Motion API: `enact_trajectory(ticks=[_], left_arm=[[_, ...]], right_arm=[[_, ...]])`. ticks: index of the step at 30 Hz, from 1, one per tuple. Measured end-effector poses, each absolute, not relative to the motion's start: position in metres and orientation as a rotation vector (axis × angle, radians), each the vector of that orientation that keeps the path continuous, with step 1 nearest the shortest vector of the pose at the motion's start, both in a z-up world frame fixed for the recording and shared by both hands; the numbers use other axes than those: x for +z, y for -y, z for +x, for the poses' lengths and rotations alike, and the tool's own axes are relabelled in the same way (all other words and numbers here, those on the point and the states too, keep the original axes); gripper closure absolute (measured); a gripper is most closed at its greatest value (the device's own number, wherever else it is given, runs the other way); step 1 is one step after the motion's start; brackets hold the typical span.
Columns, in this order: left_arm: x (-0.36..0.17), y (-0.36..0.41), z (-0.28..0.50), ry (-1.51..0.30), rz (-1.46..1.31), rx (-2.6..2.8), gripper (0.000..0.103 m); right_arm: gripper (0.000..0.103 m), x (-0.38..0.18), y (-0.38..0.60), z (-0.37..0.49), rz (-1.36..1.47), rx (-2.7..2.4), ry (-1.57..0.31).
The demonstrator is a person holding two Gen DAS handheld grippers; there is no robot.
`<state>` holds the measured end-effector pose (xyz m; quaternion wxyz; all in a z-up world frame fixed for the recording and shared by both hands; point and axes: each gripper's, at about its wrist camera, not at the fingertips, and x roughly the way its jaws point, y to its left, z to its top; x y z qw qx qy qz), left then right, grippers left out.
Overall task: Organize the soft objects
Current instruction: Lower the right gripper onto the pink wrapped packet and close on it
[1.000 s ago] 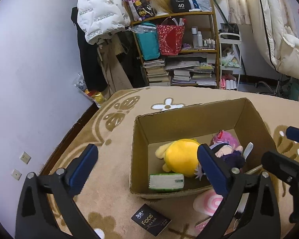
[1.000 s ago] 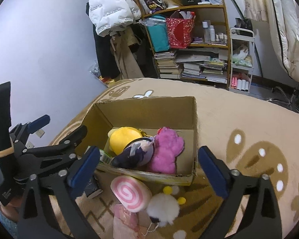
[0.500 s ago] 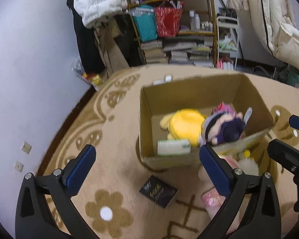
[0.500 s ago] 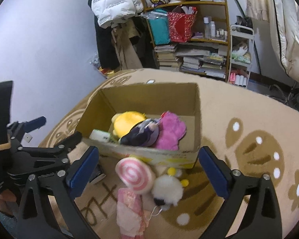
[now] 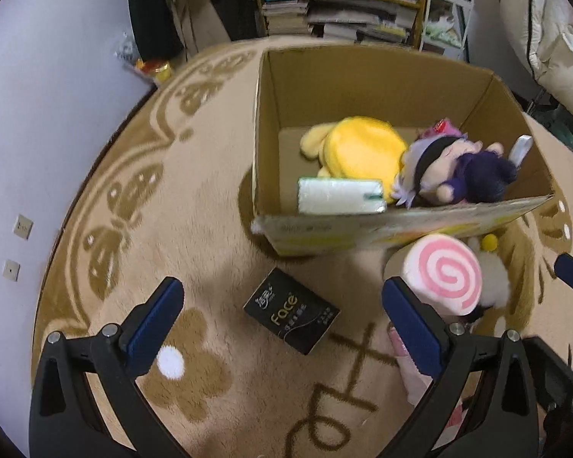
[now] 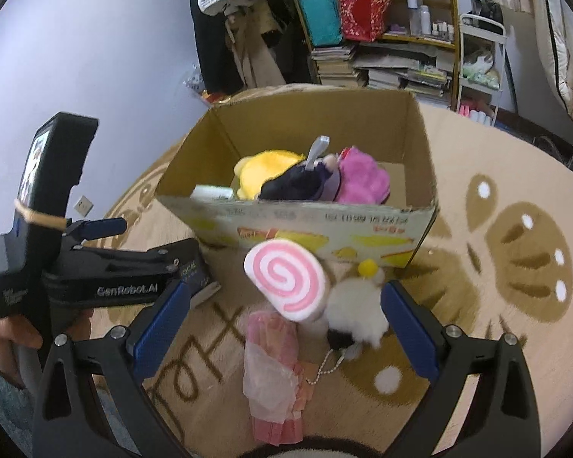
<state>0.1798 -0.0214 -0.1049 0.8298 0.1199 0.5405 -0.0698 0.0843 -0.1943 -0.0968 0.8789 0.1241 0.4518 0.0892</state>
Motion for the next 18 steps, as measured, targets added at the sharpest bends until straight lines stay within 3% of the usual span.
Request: enact_trajectory(ticks=[18], left_arm=[[-0.155,-0.002,0.201,-1.339,0.184,-0.082,0.001]], right_arm=[[0.0,-0.16,0.171,0.084,0.226,0.218,-1.12]])
